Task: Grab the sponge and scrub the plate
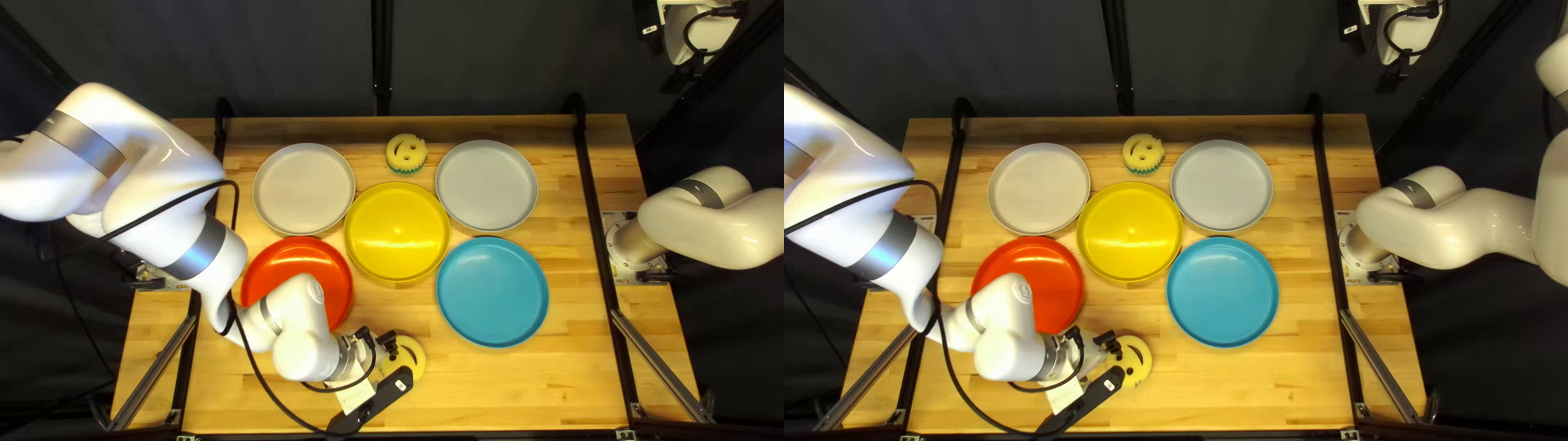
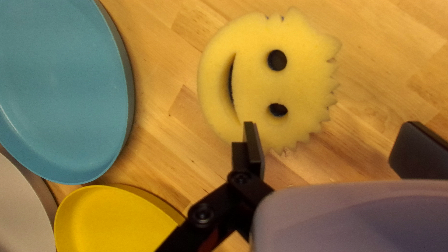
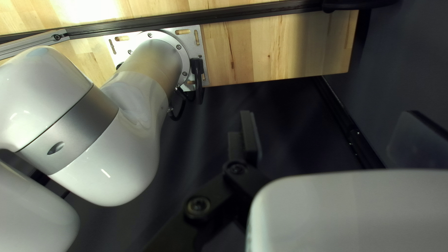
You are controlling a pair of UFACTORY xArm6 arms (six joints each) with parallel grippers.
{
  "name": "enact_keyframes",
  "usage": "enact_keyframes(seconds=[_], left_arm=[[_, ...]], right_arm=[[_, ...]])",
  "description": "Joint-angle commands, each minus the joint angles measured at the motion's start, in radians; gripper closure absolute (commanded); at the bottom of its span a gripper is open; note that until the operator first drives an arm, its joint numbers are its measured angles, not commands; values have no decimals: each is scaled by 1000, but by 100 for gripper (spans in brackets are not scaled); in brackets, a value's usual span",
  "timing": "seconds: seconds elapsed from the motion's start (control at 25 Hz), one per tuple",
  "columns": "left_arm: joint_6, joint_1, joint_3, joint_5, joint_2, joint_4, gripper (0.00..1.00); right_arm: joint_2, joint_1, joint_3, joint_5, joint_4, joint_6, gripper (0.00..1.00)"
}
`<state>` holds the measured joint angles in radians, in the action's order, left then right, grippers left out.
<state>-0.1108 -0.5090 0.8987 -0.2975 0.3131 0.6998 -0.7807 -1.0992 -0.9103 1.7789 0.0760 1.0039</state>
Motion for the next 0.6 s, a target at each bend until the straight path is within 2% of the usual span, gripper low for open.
enact_keyframes(seconds=[0.04,0.2,0.24,0.28,0.32,0.6], left_arm=[[10,4,13,11,15,4,0],[23,4,12,14,14,-2,0],[23,4,12,14,14,-2,6],[23,4,12,14,14,-2,60],[23,4,12,14,14,-2,100],[23,4,12,14,14,-2,100]], right_arm=[[0,0,0,0,0,0,0],[0,0,0,0,0,0,0],[0,0,0,0,0,0,0],[0,0,0,0,0,0,0],[0,0,0,0,0,0,0],[0,0,0,0,0,0,0]])
